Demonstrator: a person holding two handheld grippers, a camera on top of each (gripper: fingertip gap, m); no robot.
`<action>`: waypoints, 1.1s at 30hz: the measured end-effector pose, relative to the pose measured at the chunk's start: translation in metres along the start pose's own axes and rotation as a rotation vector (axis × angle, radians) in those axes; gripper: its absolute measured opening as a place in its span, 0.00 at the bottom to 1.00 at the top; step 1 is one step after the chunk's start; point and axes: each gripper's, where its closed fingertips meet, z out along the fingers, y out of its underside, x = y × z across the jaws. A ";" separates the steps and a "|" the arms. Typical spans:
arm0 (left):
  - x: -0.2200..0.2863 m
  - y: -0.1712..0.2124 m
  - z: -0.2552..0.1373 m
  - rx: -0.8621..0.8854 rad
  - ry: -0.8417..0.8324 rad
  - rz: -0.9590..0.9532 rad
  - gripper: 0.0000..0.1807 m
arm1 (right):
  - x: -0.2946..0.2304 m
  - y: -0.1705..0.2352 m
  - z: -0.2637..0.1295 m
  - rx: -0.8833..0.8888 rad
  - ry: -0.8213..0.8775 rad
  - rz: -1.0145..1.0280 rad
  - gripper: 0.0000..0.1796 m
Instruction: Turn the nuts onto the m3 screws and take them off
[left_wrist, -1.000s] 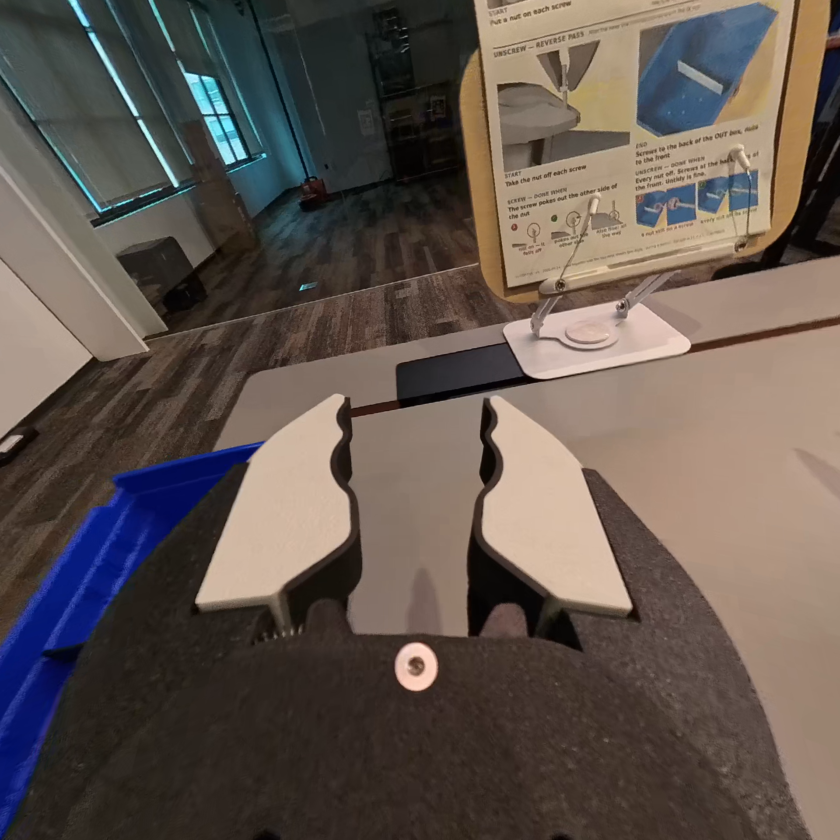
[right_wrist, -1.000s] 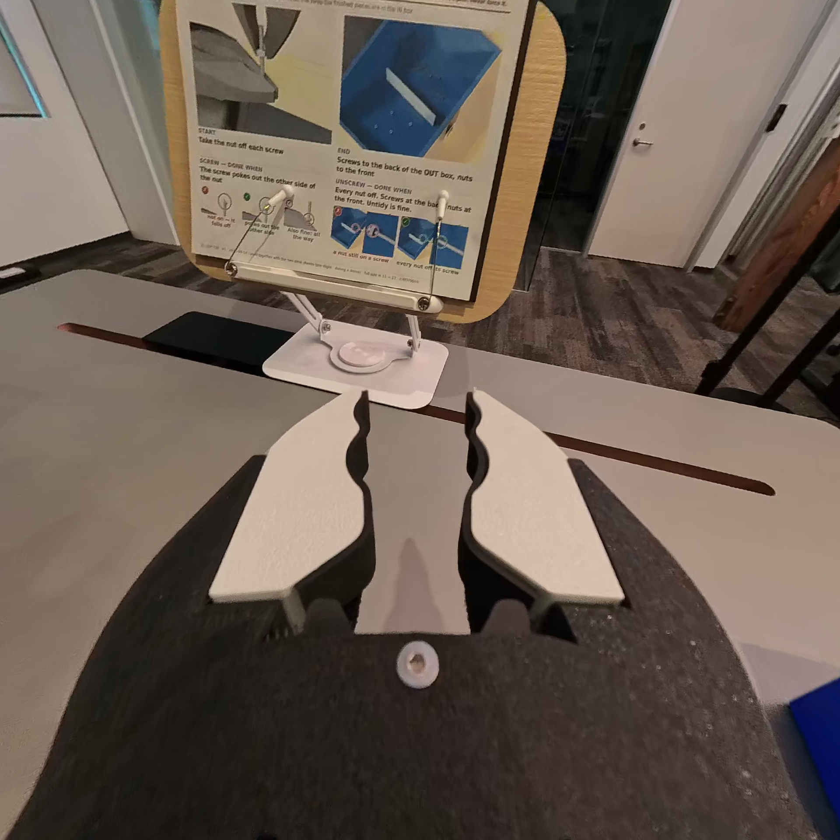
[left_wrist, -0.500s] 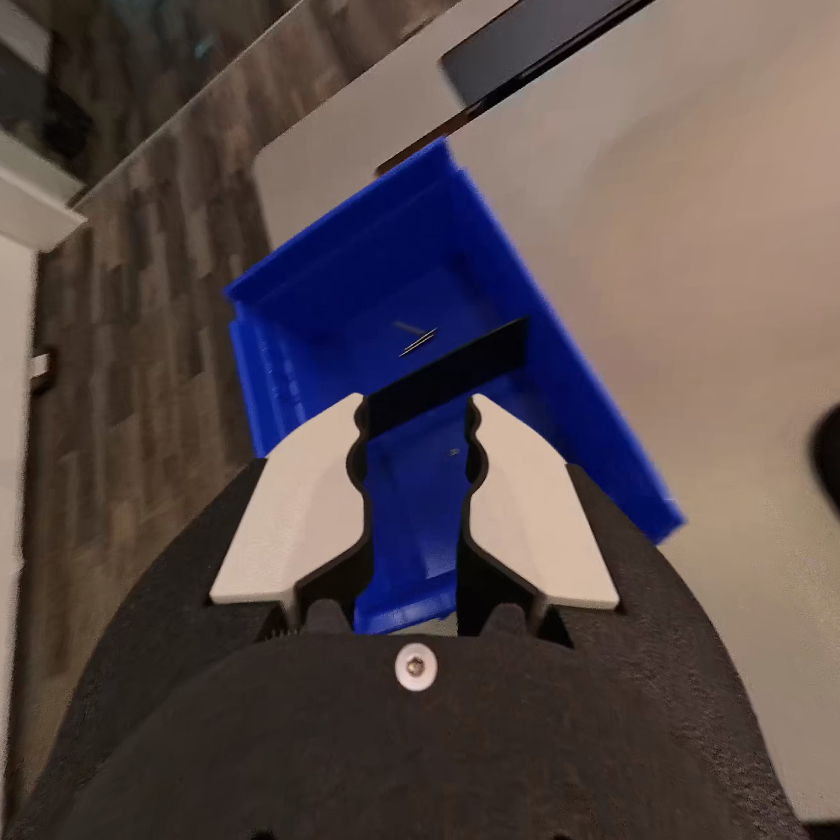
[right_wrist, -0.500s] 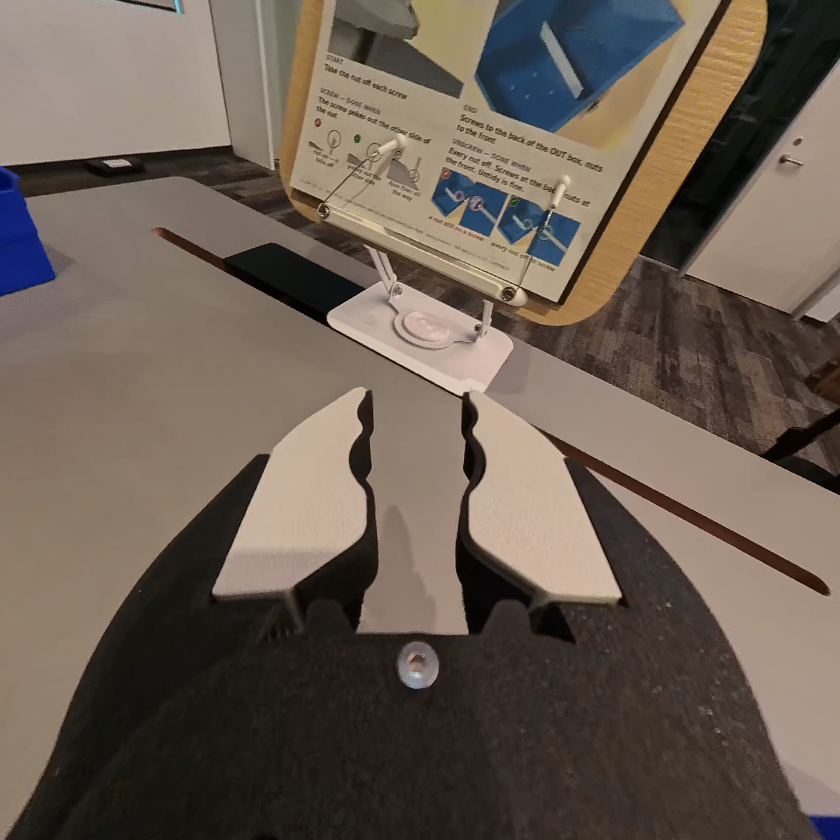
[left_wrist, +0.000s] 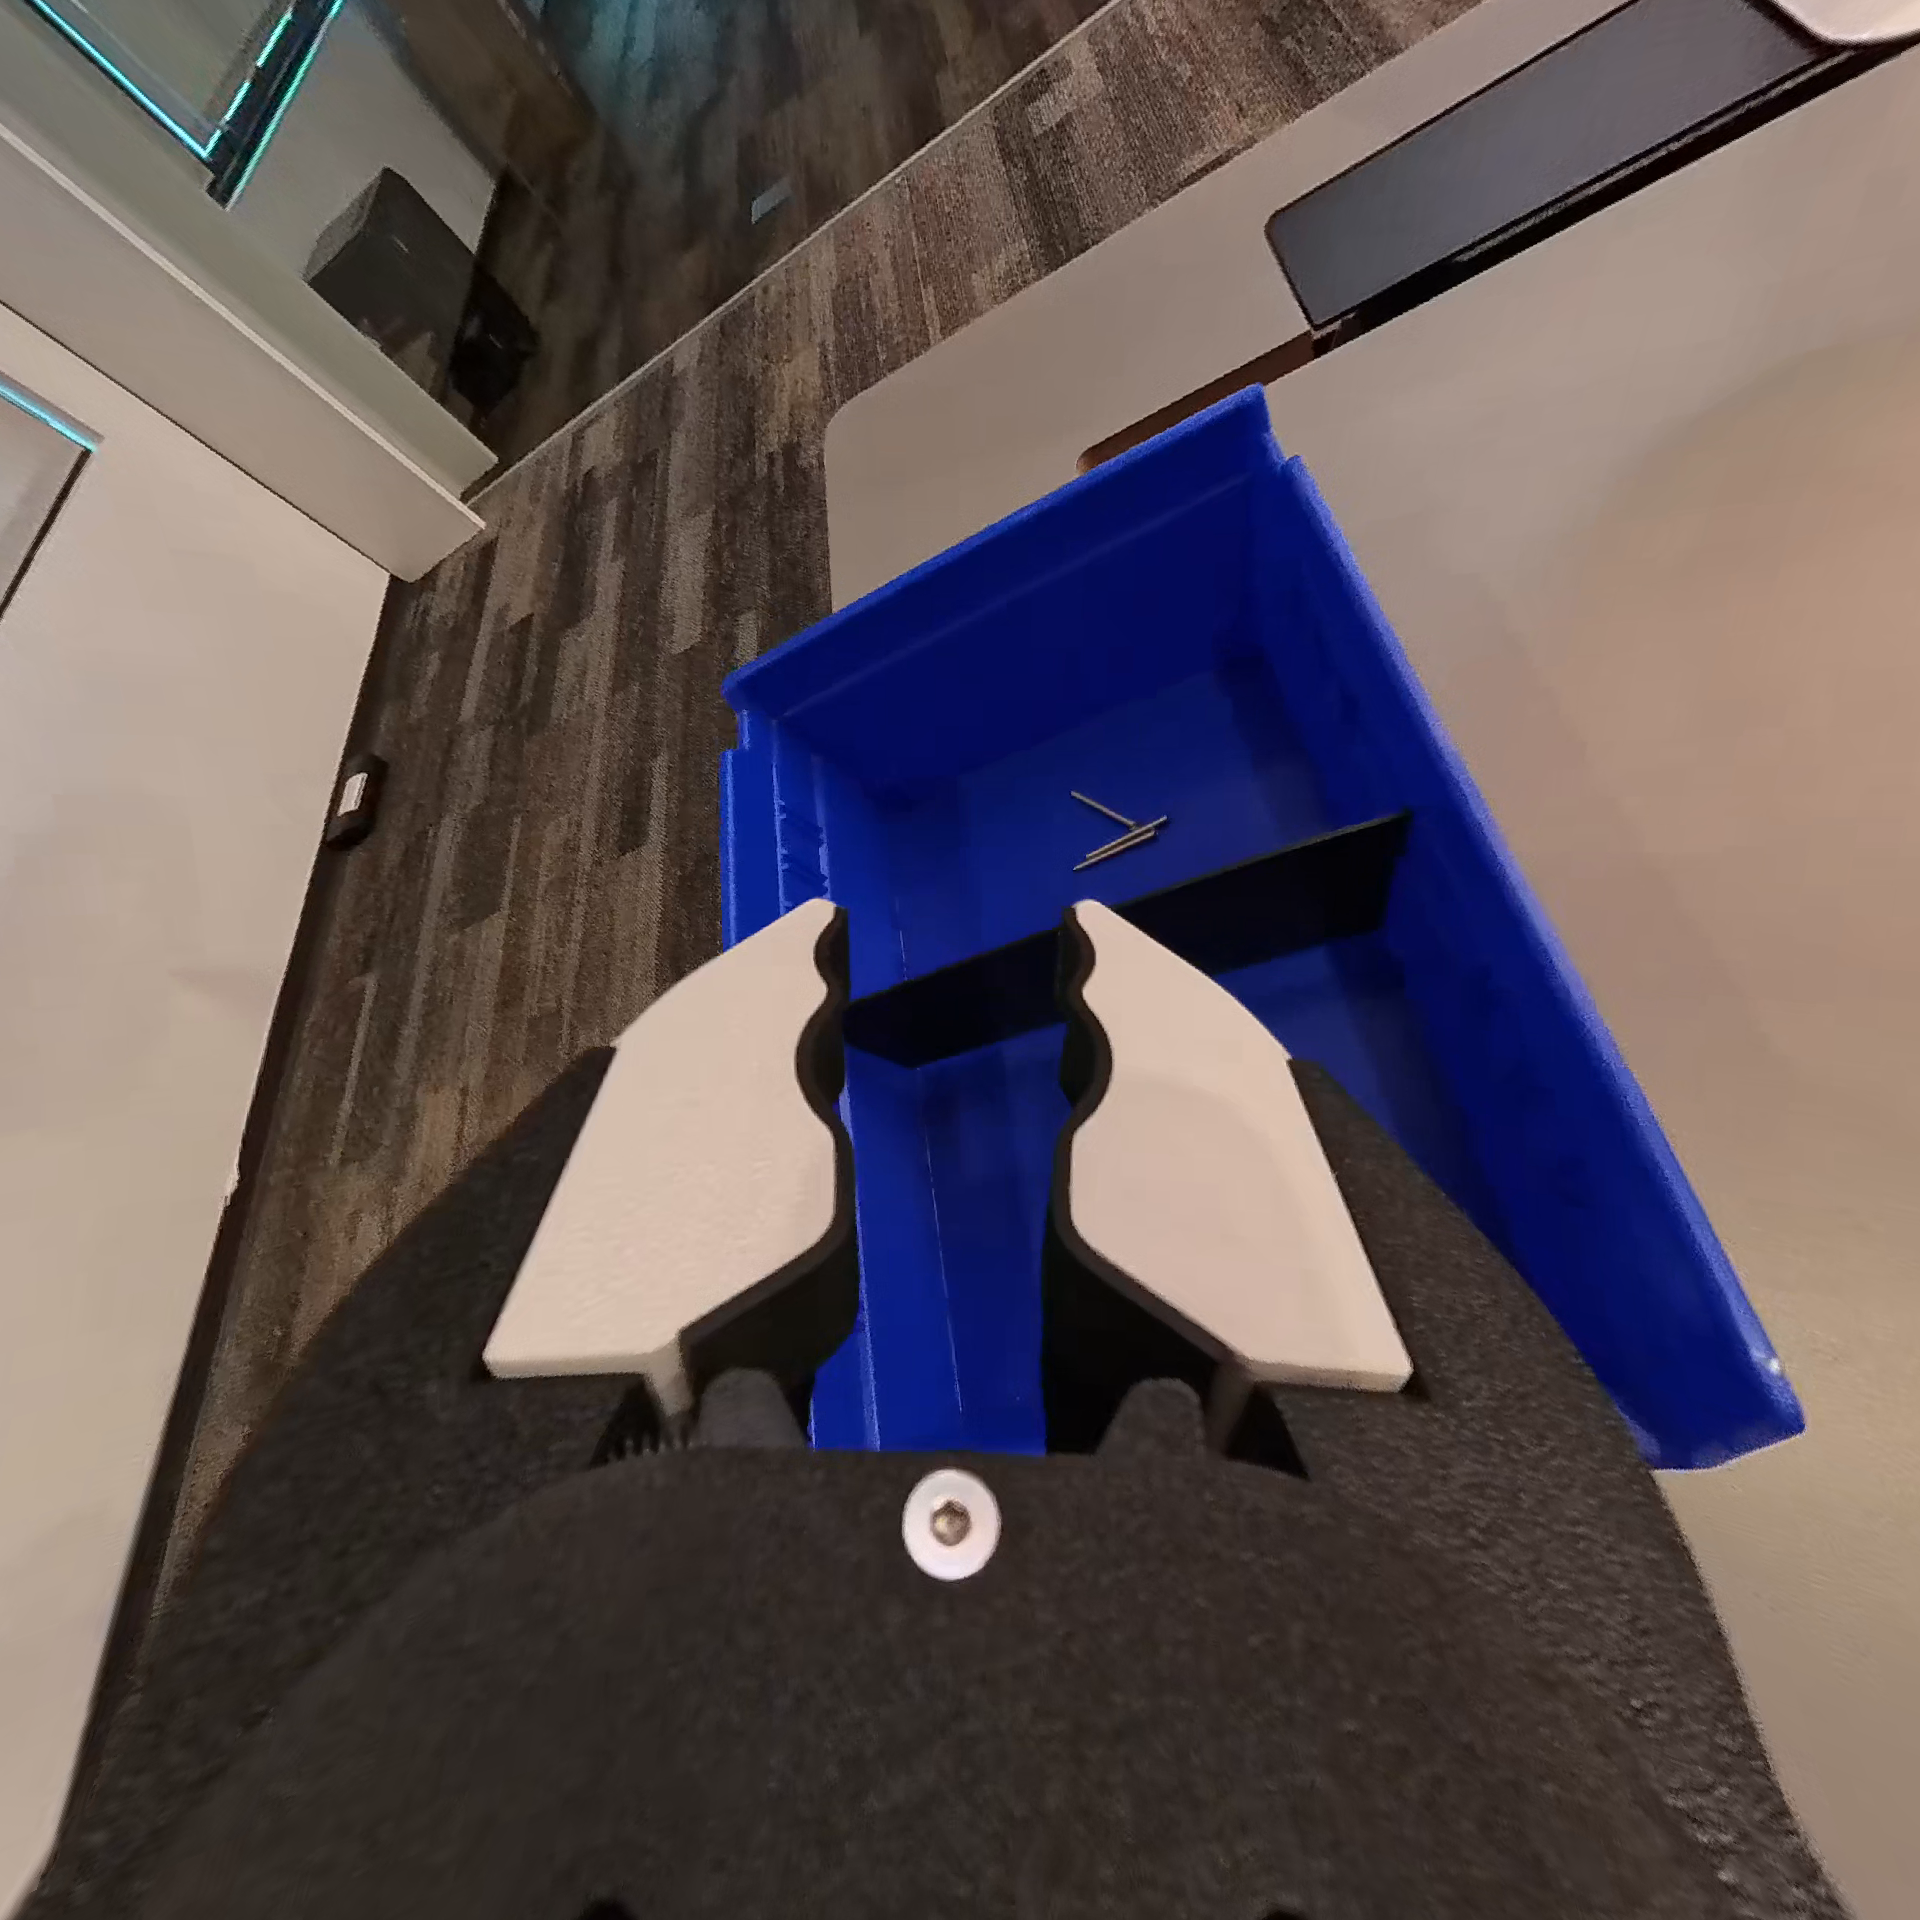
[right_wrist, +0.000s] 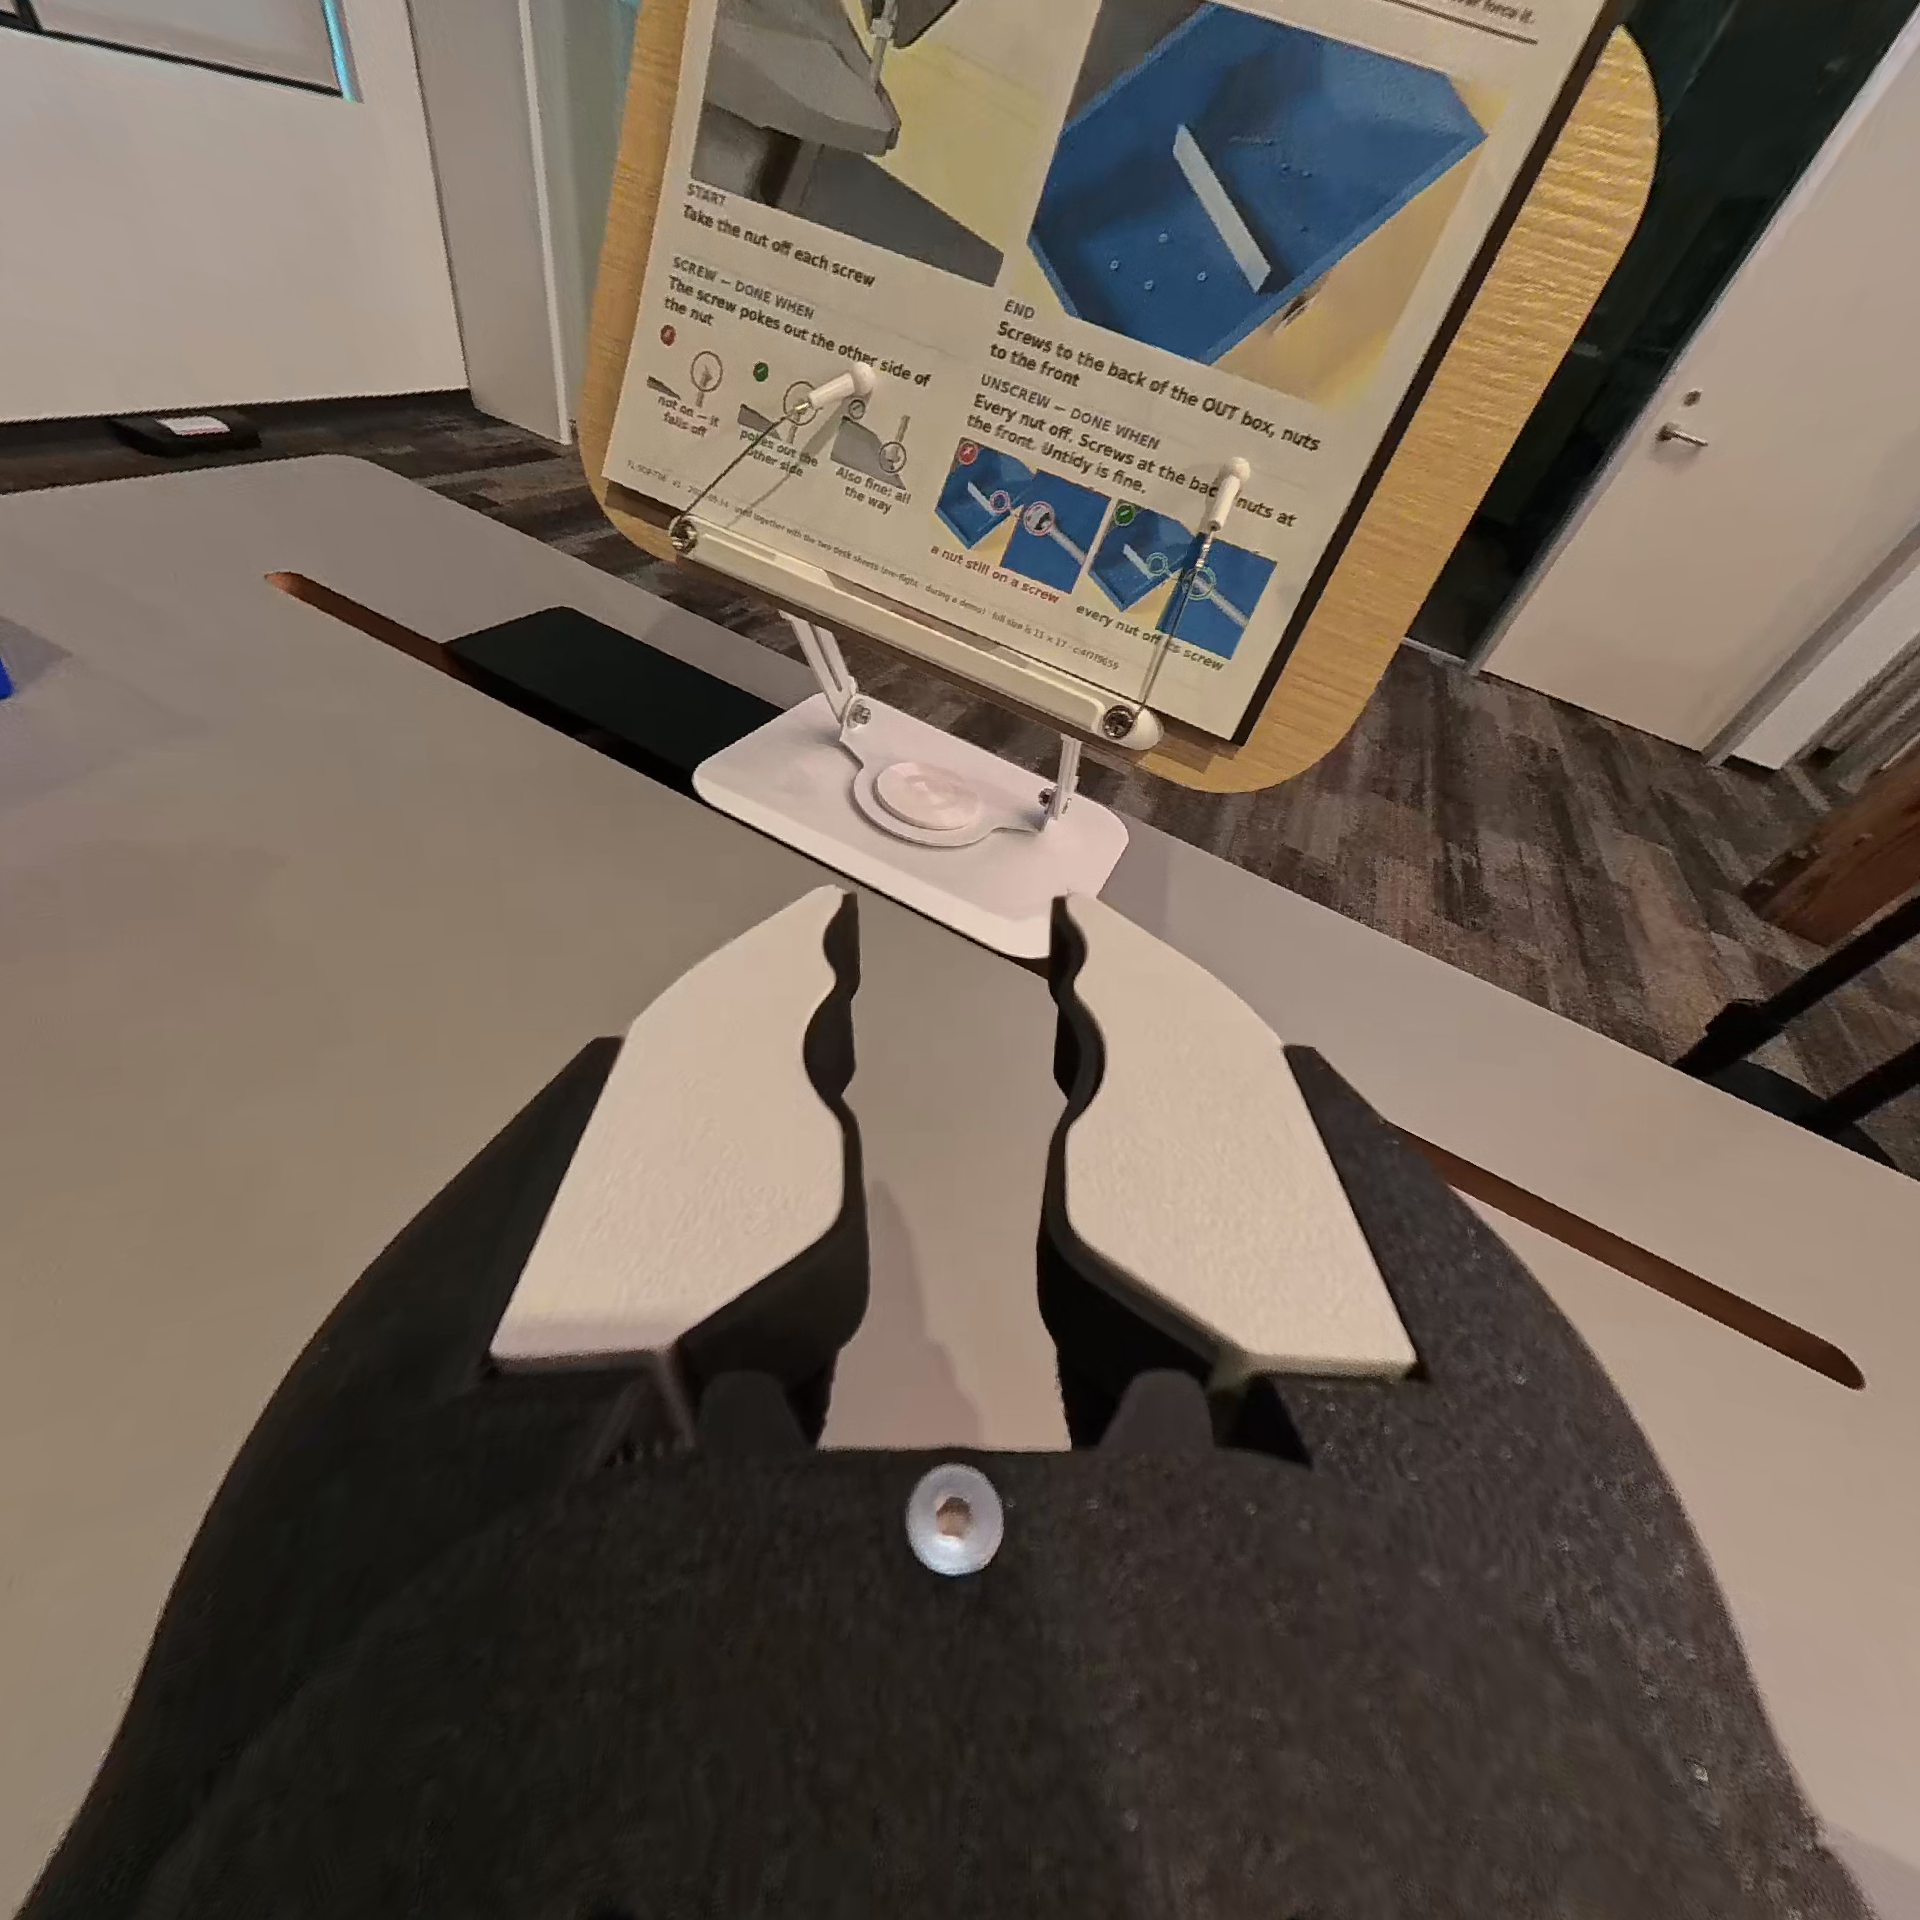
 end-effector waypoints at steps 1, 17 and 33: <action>0.001 -0.001 0.000 0.002 0.001 0.003 0.22 | 0.003 0.001 0.000 -0.003 0.023 -0.004 0.18; 0.023 0.037 0.001 -0.153 0.246 0.047 0.21 | 0.030 0.021 -0.013 -0.138 0.154 -0.077 0.18; 0.057 0.091 0.047 -0.382 0.544 0.256 0.15 | 0.008 0.033 0.001 -0.121 0.038 -0.036 0.19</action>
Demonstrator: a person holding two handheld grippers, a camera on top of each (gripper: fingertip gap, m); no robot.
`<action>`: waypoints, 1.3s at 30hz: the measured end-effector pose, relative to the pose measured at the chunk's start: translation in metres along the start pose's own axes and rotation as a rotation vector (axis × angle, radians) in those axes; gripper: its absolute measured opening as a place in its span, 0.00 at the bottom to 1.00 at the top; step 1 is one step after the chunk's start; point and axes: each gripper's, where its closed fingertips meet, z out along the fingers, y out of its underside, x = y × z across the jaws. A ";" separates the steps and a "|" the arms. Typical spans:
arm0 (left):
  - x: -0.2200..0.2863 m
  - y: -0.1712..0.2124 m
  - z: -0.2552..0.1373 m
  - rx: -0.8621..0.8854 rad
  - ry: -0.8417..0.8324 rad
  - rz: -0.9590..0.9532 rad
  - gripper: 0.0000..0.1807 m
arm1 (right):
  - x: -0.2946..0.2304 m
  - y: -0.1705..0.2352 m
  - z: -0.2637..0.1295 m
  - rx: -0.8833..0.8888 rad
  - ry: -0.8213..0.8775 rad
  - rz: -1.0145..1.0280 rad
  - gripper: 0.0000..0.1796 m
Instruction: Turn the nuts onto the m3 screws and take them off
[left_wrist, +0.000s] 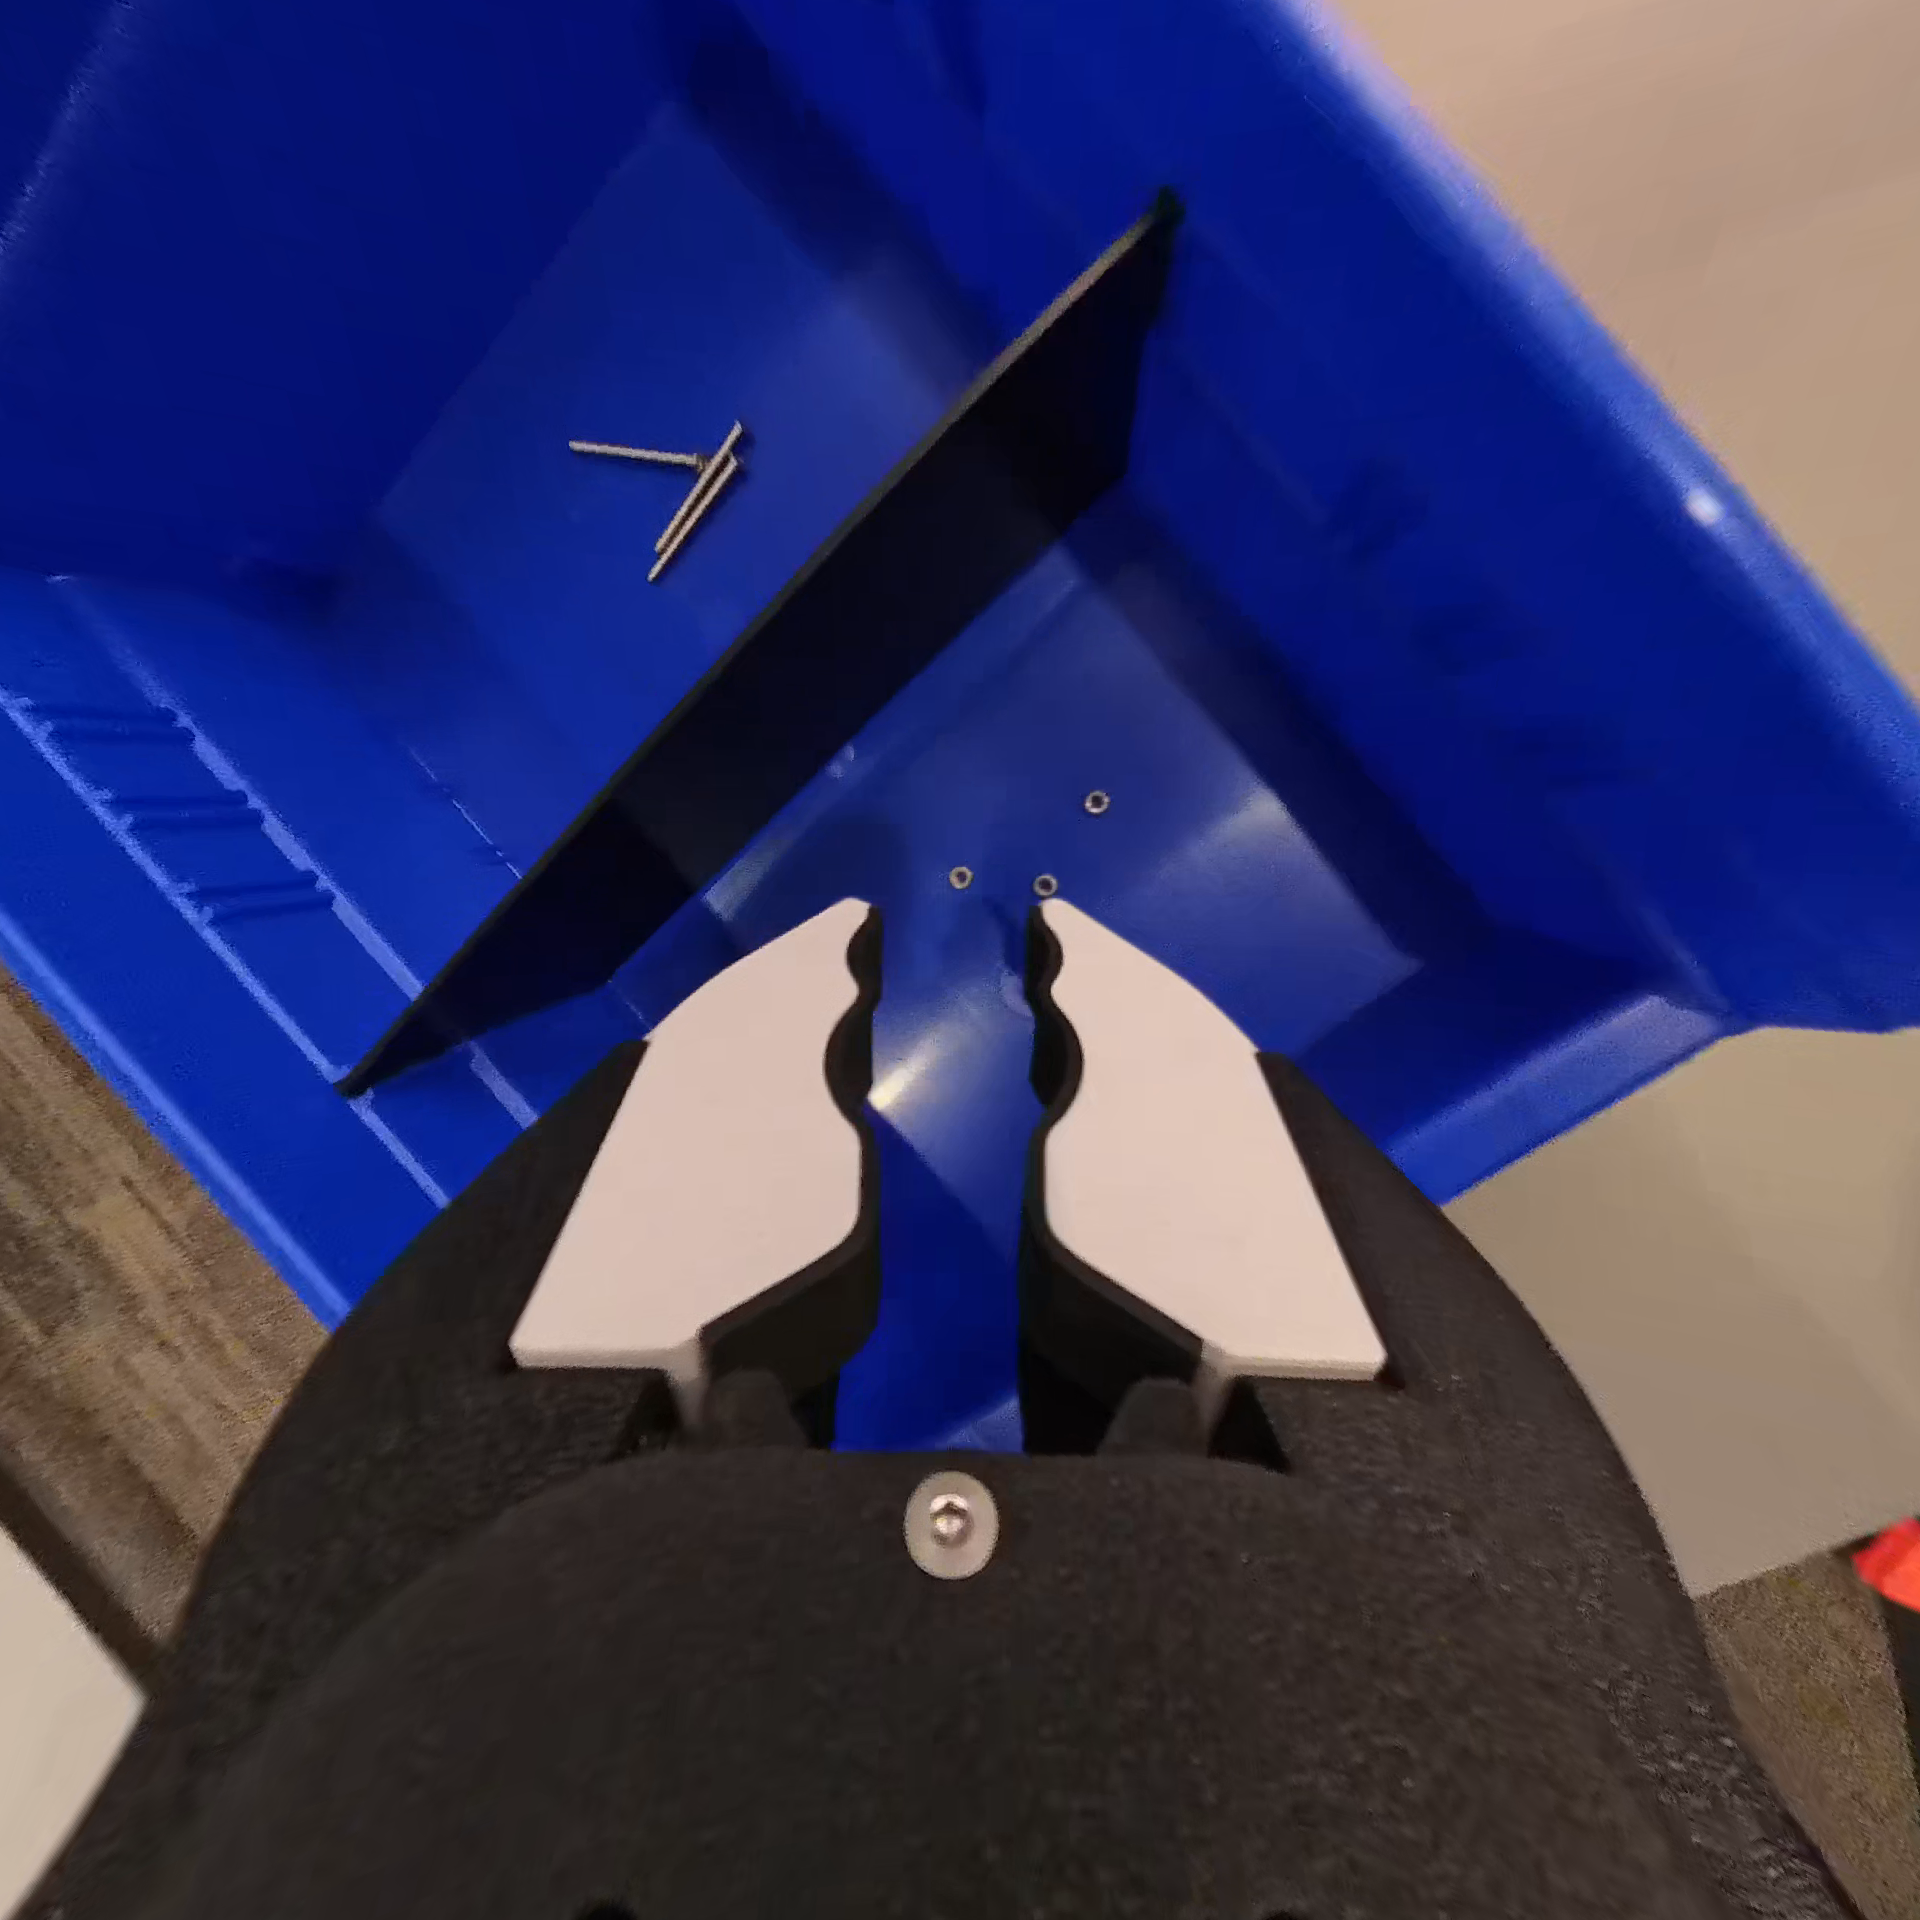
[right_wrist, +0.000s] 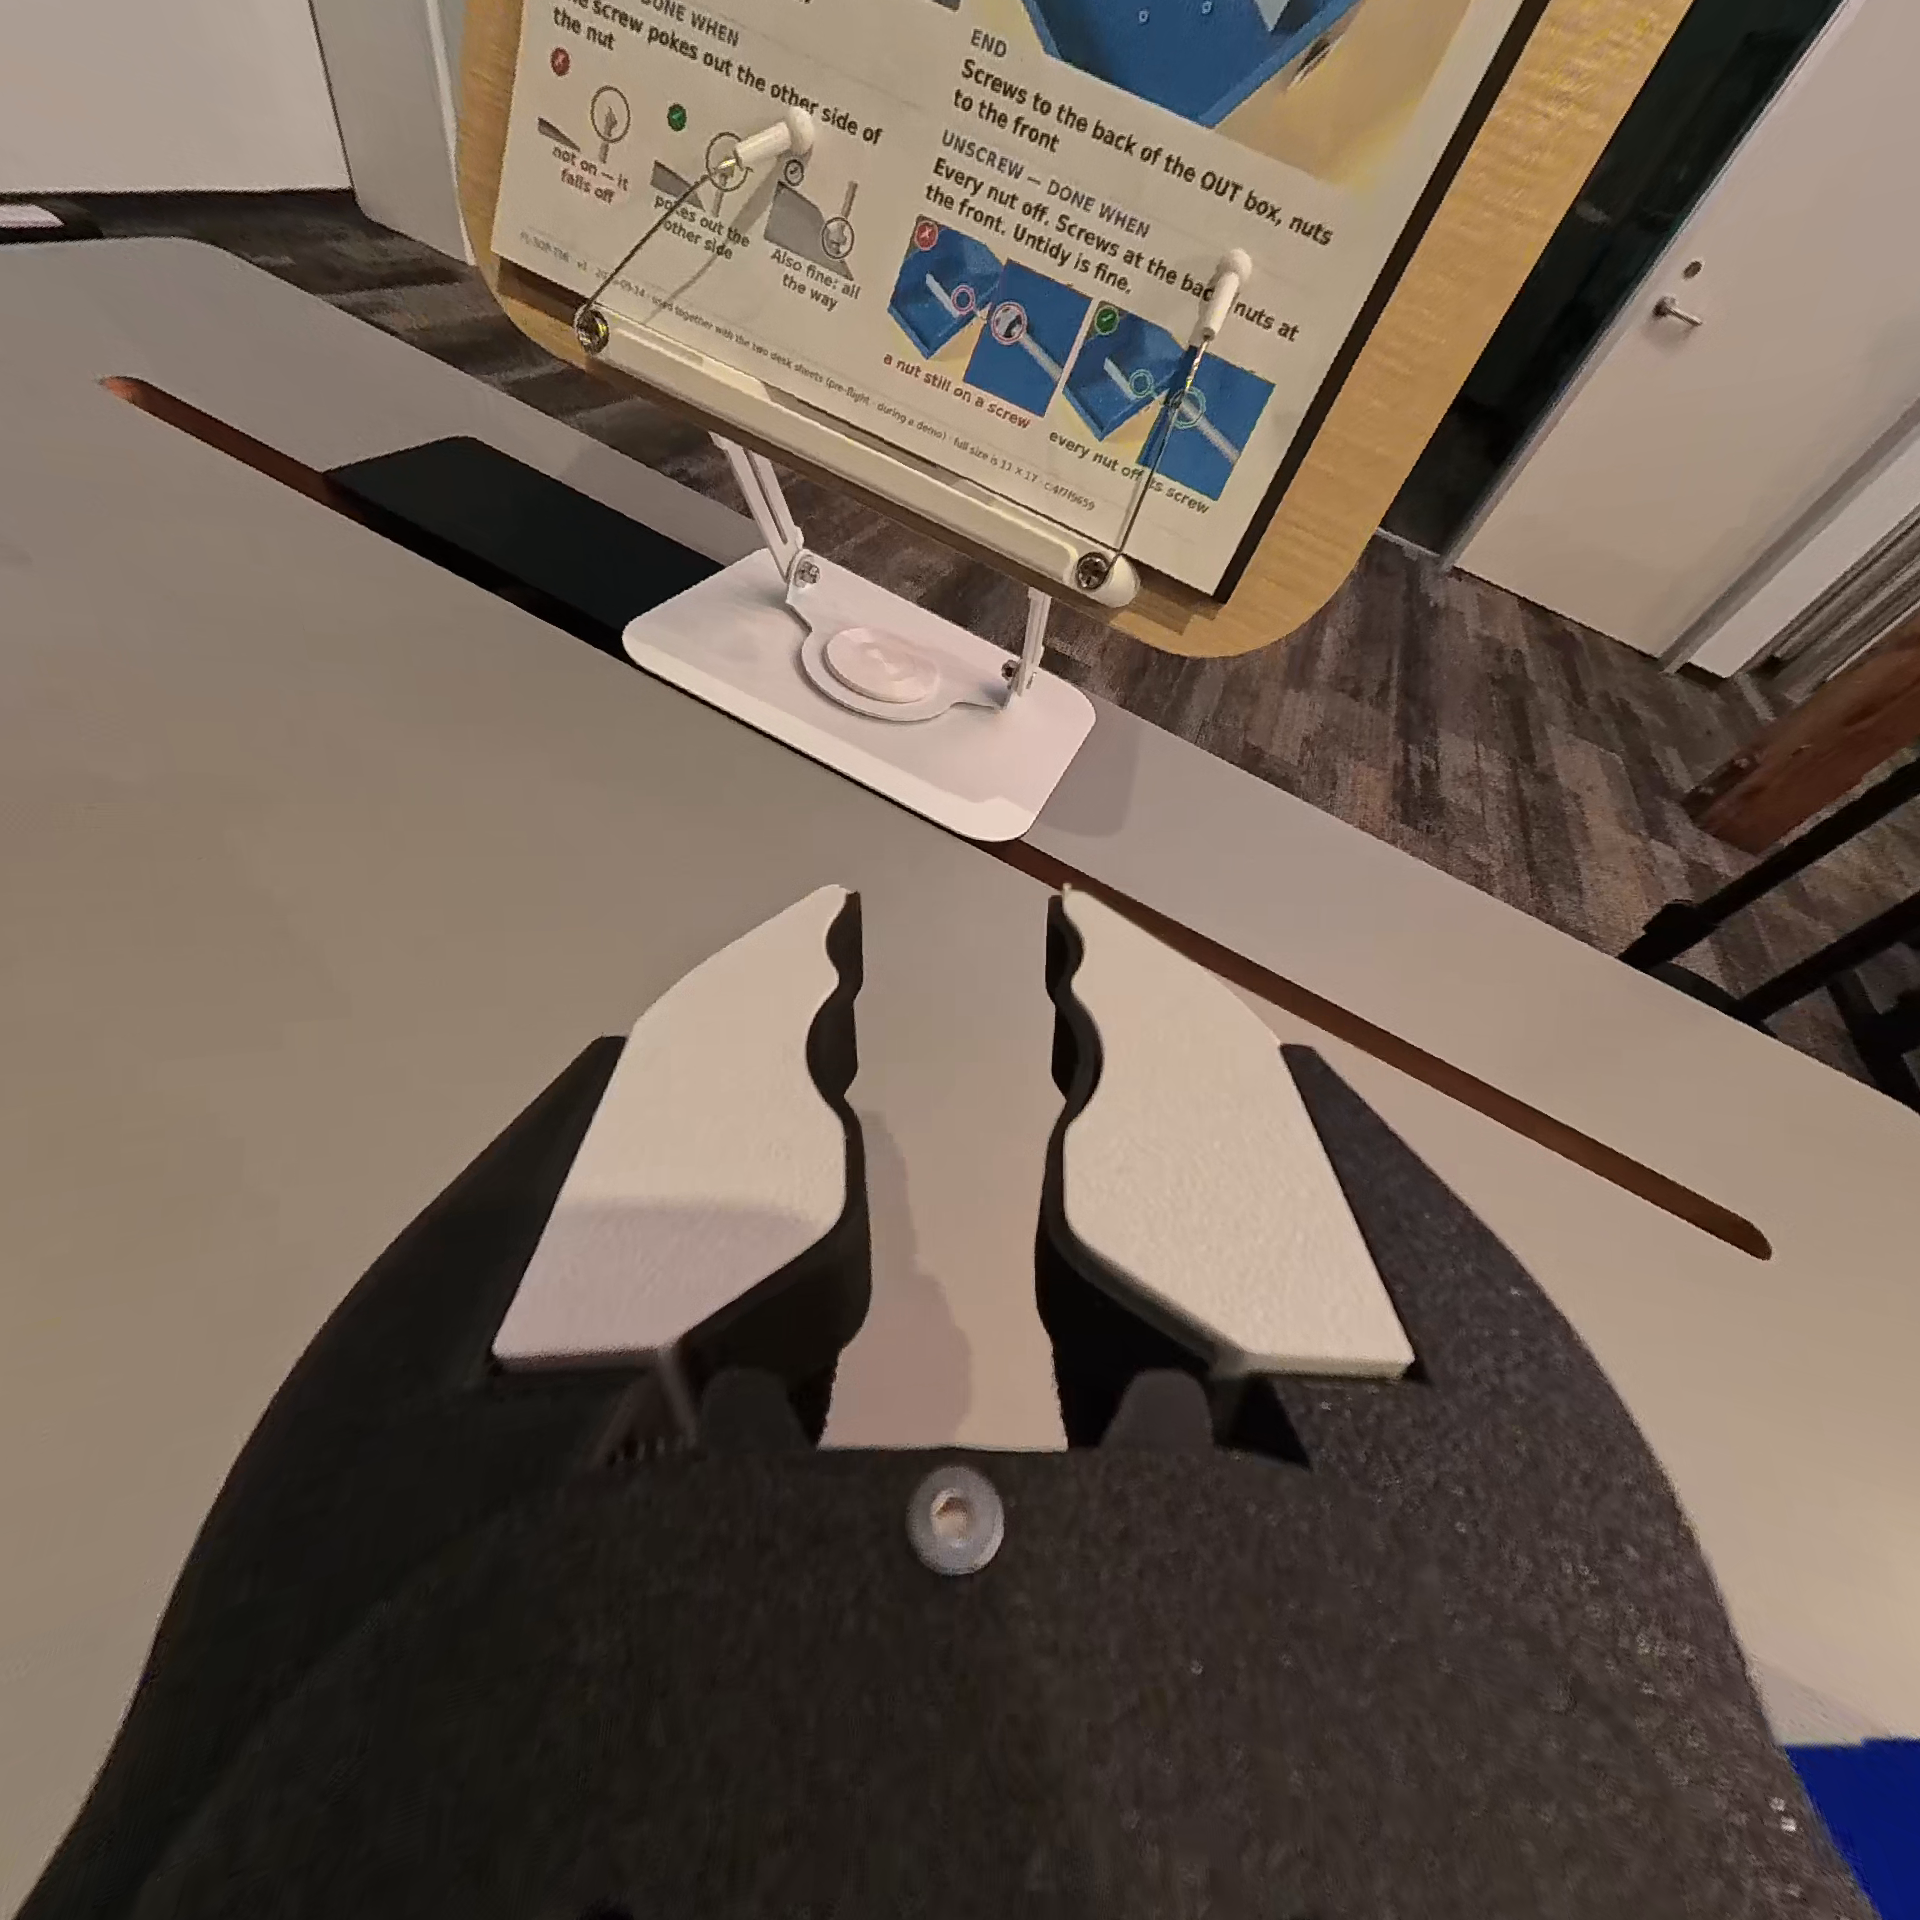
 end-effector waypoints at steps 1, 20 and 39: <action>-0.001 0.002 0.005 -0.021 0.009 0.011 0.13 | -0.001 0.001 0.001 0.004 -0.005 -0.001 0.19; -0.005 0.016 0.047 -0.134 0.158 0.099 0.13 | 0.005 0.016 -0.001 -0.001 -0.064 0.086 0.18; 0.000 0.018 0.050 -0.120 0.222 0.057 0.06 | 0.006 0.018 -0.004 0.004 -0.069 0.087 0.18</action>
